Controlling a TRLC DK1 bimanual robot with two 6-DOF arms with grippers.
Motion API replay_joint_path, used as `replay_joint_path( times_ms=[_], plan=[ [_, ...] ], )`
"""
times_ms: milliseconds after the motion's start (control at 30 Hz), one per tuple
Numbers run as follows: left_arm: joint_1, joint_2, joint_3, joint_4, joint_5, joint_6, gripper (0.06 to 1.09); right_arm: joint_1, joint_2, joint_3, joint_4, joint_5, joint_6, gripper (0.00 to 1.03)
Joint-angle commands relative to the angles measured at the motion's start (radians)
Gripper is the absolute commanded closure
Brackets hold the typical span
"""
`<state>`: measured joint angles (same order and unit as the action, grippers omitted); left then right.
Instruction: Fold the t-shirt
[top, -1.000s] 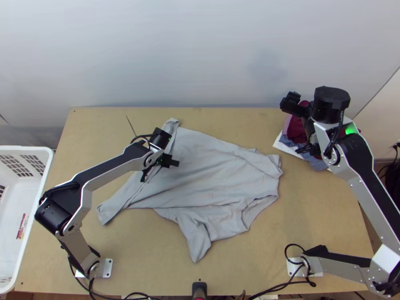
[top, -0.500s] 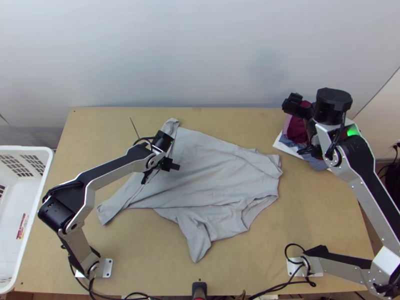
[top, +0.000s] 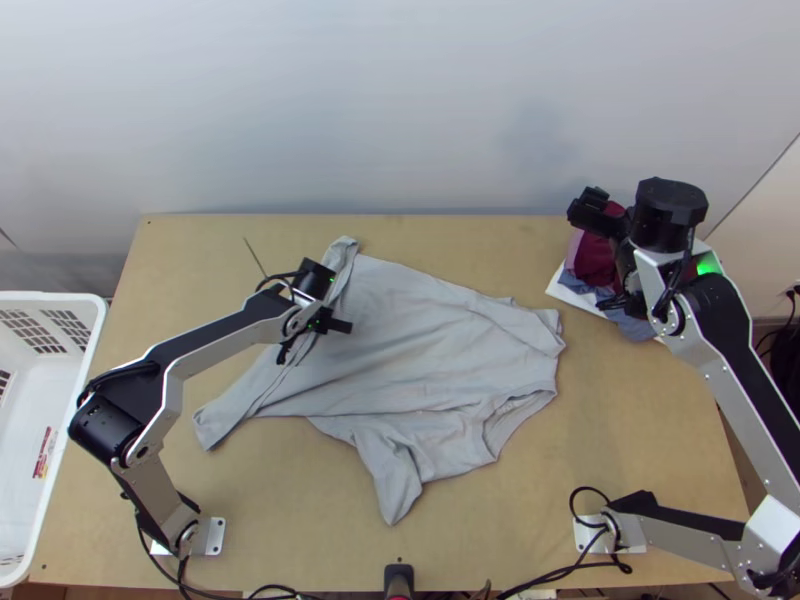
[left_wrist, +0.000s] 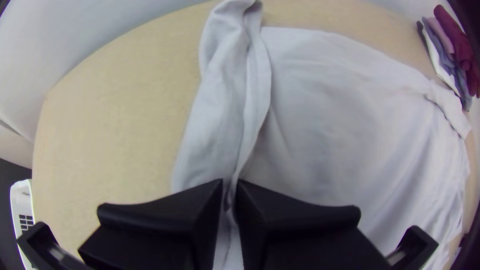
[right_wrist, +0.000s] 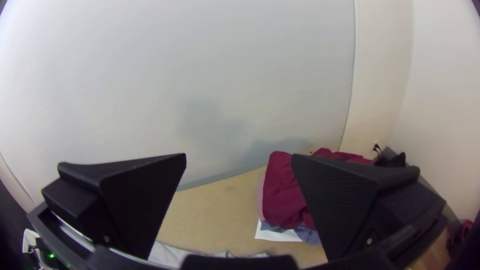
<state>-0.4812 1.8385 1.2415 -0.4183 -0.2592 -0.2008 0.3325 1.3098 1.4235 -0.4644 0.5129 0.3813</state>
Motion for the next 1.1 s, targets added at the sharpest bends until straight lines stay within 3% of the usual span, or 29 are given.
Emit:
replay_joint_path(
  times_ms=[0, 200, 233, 267, 500, 933, 1000, 1067],
  plan=[
    [0.059, -0.016, -0.056, 0.056, -0.003, 0.040, 0.91, -0.003, -0.001, 0.003, 0.006, 0.001, 0.004, 0.05],
    [0.041, -0.047, -0.076, 0.075, -0.002, 0.043, 0.91, -0.007, -0.001, 0.003, 0.009, 0.001, 0.004, 0.05],
    [0.036, -0.050, -0.076, 0.079, -0.002, 0.043, 0.93, -0.007, -0.001, 0.003, 0.009, 0.001, 0.004, 0.05],
    [0.032, -0.056, -0.079, 0.095, -0.002, 0.044, 1.04, -0.009, -0.001, 0.005, 0.009, 0.001, 0.004, 0.05],
    [0.053, -0.070, -0.080, 0.099, 0.002, 0.060, 1.05, -0.015, -0.006, -0.001, 0.007, 0.001, 0.004, 0.05],
    [0.392, -0.051, -0.040, 0.151, 0.011, 0.139, 1.05, -0.009, -0.006, -0.009, 0.009, -0.001, 0.004, 0.05],
    [0.440, -0.035, -0.031, 0.199, 0.011, 0.084, 1.04, -0.004, -0.007, -0.014, 0.007, 0.001, -0.001, 0.05],
    [0.474, -0.027, -0.014, 0.216, 0.020, 0.011, 0.90, 0.003, -0.007, -0.020, 0.007, 0.001, -0.005, 0.05]
  ],
)
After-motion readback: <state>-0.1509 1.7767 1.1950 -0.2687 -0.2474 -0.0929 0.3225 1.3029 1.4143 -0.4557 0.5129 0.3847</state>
